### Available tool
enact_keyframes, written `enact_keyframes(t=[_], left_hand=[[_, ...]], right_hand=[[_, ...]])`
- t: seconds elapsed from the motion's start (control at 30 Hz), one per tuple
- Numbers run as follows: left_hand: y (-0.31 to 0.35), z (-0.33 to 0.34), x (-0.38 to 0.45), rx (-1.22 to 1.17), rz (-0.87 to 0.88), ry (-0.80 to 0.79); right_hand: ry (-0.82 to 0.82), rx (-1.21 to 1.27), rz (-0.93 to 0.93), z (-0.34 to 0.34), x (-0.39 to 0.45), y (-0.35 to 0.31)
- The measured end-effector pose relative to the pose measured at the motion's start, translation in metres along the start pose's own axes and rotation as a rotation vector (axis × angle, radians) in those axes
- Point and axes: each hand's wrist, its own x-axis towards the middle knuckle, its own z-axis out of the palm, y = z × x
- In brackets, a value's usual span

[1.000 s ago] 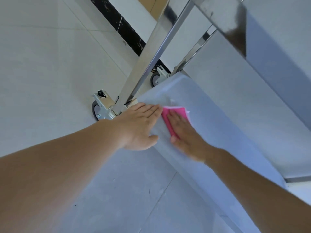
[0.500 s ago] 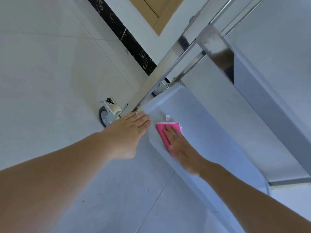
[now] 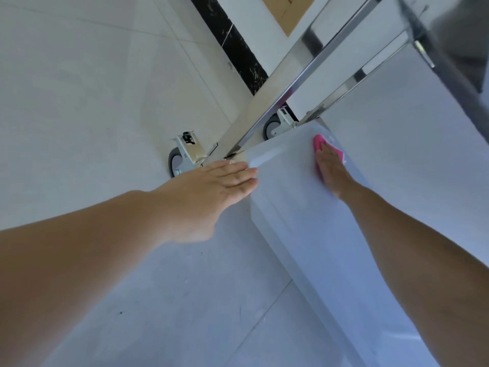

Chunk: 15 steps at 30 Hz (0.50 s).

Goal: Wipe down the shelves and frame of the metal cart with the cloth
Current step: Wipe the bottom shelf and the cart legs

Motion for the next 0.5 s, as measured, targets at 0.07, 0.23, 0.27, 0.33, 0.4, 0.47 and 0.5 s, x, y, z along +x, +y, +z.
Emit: enact_keyframes(t=[0.07,0.23,0.27,0.33,0.4,0.47,0.5], left_hand=[[-0.001,0.001,0.0,-0.012,-0.004,0.018],[0.0,0.004,0.0,-0.024,-0.014,0.047],[0.001,0.005,0.0,-0.029,-0.015,0.047],[0.001,0.005,0.0,-0.03,-0.016,0.047],[0.002,0.004,-0.001,-0.027,-0.018,0.04],[0.004,0.002,-0.001,-0.043,-0.032,0.029],[0.004,0.002,-0.001,-0.053,-0.041,0.029]], right_hand=[[0.013,-0.088,0.006,-0.006,0.019,0.0],[0.011,-0.073,0.1,-0.008,0.048,0.0],[0.021,-0.067,0.127,-0.009,0.052,-0.001],[0.043,-0.061,0.155,-0.01,0.06,-0.005],[0.028,-0.068,0.175,-0.011,0.067,-0.007],[0.037,-0.048,0.166,-0.013,0.075,-0.008],[0.05,-0.054,0.16,-0.013,0.078,-0.007]])
